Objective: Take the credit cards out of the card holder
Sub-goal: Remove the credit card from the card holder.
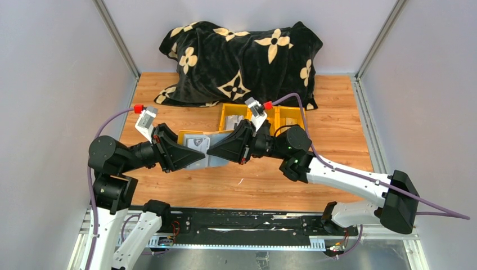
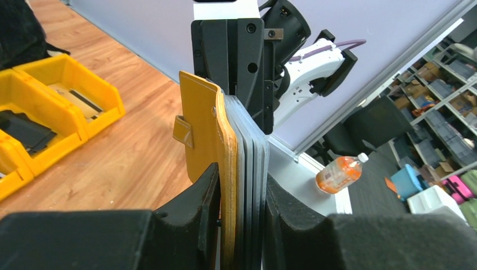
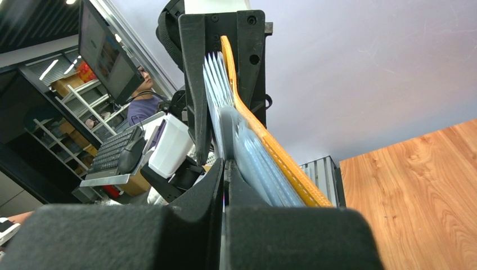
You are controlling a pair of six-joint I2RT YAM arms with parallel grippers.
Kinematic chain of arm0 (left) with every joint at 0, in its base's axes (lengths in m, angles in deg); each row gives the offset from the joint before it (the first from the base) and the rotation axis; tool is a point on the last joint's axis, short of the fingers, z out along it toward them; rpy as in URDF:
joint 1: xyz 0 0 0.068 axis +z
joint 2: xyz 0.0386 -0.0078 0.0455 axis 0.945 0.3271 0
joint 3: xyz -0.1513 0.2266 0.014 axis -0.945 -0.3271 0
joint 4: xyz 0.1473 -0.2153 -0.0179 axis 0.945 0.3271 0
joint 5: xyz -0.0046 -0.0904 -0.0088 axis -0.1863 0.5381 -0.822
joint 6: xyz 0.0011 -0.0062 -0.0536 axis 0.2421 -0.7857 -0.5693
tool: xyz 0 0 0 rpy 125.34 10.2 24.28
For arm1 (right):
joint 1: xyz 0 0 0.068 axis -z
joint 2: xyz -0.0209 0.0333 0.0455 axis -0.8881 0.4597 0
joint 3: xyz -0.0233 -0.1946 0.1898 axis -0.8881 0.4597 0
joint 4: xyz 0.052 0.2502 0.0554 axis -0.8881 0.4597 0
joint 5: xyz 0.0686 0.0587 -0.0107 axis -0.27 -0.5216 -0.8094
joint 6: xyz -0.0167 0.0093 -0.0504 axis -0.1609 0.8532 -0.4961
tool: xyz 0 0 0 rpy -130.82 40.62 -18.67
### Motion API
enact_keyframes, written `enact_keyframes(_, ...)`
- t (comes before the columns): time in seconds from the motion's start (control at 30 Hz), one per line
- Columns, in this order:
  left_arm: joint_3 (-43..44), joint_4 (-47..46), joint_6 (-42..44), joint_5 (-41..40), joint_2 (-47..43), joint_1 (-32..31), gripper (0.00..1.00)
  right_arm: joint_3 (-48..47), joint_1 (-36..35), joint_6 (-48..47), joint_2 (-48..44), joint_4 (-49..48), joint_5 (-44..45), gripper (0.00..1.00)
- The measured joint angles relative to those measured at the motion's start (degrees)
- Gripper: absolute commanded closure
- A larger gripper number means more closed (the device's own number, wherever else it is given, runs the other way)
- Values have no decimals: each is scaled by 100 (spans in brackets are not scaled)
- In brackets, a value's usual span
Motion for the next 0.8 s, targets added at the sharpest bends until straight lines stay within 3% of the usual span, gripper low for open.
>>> enact_keyframes(0.27, 0, -68, -293, 125, 52, -28, 72, 361, 28, 210, -144, -409, 61, 100)
enact_keyframes(0.6, 9, -144, -328, 142, 72, -39, 84, 560, 59, 221, -400, -420, 94, 100)
enact_keyframes(0.7, 9, -133, -306, 140, 72, -39, 93, 592, 59, 243, -407, -455, 94, 100)
enact_keyframes(0.73, 9, -127, -297, 138, 72, -39, 97, 592, 59, 251, -407, -459, 92, 99)
enact_keyframes(0.8, 9, -120, -264, 136, 72, -39, 100, 592, 59, 282, -396, -483, 68, 85)
